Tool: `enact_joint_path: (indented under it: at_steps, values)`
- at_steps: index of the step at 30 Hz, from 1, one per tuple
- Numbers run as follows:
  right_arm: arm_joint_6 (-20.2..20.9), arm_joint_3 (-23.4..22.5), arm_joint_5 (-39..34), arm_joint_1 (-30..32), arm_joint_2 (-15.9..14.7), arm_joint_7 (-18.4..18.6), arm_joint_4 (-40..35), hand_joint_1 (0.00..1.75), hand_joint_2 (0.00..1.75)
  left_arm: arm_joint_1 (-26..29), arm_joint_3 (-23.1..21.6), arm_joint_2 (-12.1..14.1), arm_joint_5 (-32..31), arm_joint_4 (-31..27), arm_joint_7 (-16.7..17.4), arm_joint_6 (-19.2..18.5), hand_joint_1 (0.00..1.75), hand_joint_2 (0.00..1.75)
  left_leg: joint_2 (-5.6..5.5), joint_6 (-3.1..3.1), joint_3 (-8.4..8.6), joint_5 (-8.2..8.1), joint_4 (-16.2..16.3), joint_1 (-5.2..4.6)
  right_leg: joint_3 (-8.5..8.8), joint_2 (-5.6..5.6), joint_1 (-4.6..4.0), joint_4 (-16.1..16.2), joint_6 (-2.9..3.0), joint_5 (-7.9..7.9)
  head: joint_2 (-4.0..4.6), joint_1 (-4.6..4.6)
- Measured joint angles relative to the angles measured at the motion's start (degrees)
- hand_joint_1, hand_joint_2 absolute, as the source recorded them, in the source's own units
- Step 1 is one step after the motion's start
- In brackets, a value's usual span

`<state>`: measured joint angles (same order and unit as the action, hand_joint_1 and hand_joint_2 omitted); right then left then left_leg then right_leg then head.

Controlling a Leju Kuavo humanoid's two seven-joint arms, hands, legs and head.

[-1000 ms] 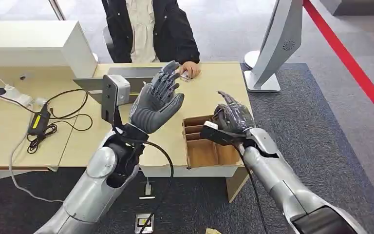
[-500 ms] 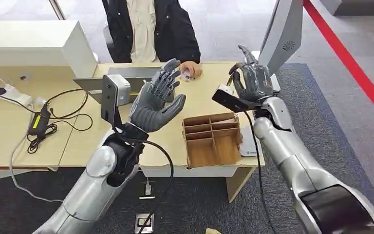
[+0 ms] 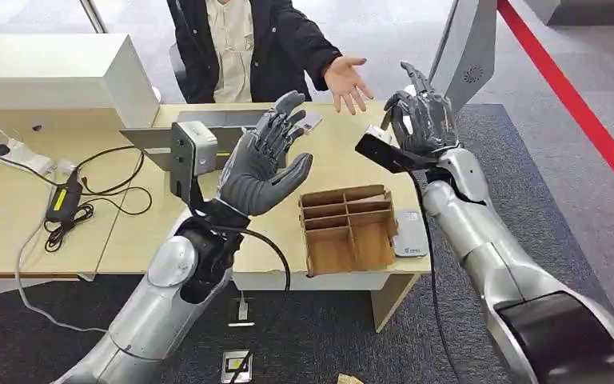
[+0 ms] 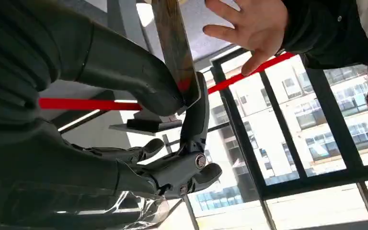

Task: Pass the card to the sensor for recognition and then transmit it.

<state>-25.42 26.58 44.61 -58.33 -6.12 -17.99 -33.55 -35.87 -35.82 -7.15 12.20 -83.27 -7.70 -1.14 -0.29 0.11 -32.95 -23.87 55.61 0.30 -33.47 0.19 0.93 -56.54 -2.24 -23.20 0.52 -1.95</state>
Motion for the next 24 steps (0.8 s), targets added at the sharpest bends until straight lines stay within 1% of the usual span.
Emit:
enact_joint_path:
  at_steps: [5, 11, 17, 24]
  values:
    - [2.5, 0.1, 2.5, -5.2, 0.4, 0.8, 2.8, 1.75, 1.75, -0.6, -0.1, -1.0, 0.6, 1.3, -0.9, -1.8, 0.00, 1.75, 0.00, 0.00, 0.00, 0.00, 0.0, -0.01, 0.00, 0.00, 0.01, 0.0, 0.00, 0.00, 0.00, 0.00]
    - [4.9, 0.4, 5.1, -11.0, 1.6, 4.9, 6.7, 1.75, 1.75, -1.6, -0.3, -2.3, 1.5, 2.4, -0.9, -3.0, 0.00, 1.75, -0.01, 0.00, -0.01, 0.00, 0.0, 0.00, -0.02, 0.00, 0.00, 0.0, 0.00, 0.00, 0.00, 0.02]
    - [5.5, 0.6, 7.3, -12.8, 2.4, 8.0, 9.1, 1.75, 1.75, -2.6, -0.3, -3.2, 2.4, 3.6, -0.8, -3.2, 0.00, 1.75, 0.00, 0.00, 0.00, 0.00, 0.0, 0.00, -0.02, 0.00, 0.00, 0.0, 0.00, 0.00, 0.00, 0.02]
    - [6.0, 0.8, 8.7, -13.0, 3.0, 8.9, 11.5, 1.75, 1.75, -3.5, -0.5, -3.8, 3.3, 5.2, -0.7, -3.3, 0.00, 1.75, 0.00, 0.00, -0.01, 0.00, 0.0, 0.00, -0.02, 0.00, 0.00, 0.0, 0.00, 0.00, 0.00, 0.00]
